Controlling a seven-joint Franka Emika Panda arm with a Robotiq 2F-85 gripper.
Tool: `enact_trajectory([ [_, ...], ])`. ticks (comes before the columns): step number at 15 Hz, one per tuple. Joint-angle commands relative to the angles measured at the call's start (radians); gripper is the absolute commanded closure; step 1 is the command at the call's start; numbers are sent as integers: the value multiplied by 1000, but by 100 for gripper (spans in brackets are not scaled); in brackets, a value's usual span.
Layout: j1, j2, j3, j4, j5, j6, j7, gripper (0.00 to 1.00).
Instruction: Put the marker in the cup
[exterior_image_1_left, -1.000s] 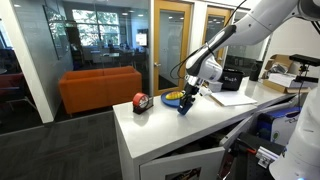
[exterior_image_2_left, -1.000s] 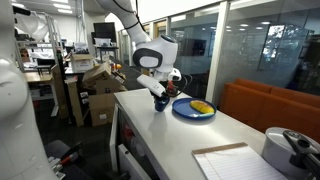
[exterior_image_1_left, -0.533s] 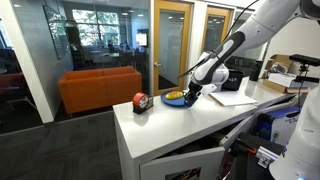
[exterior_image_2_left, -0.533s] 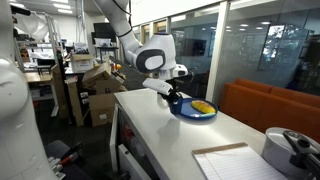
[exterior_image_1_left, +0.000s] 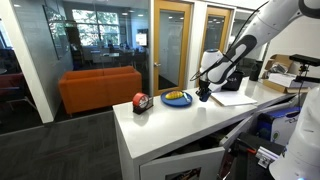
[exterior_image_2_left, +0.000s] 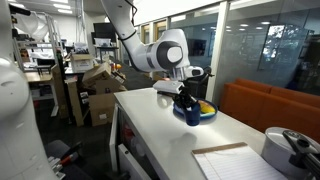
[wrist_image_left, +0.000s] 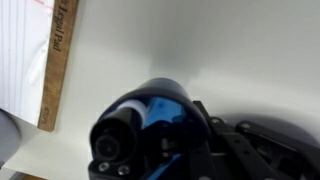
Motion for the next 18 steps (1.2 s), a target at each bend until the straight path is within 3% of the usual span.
enact_trajectory([
  [1,-26,-34,50,44,-1,-220,55,99],
  [7,-53,-31,85,108,122,-443,-1,99],
  [13,-104,2,79,141,269,-427,-40,99],
  [18,-106,34,91,131,340,-398,-39,99],
])
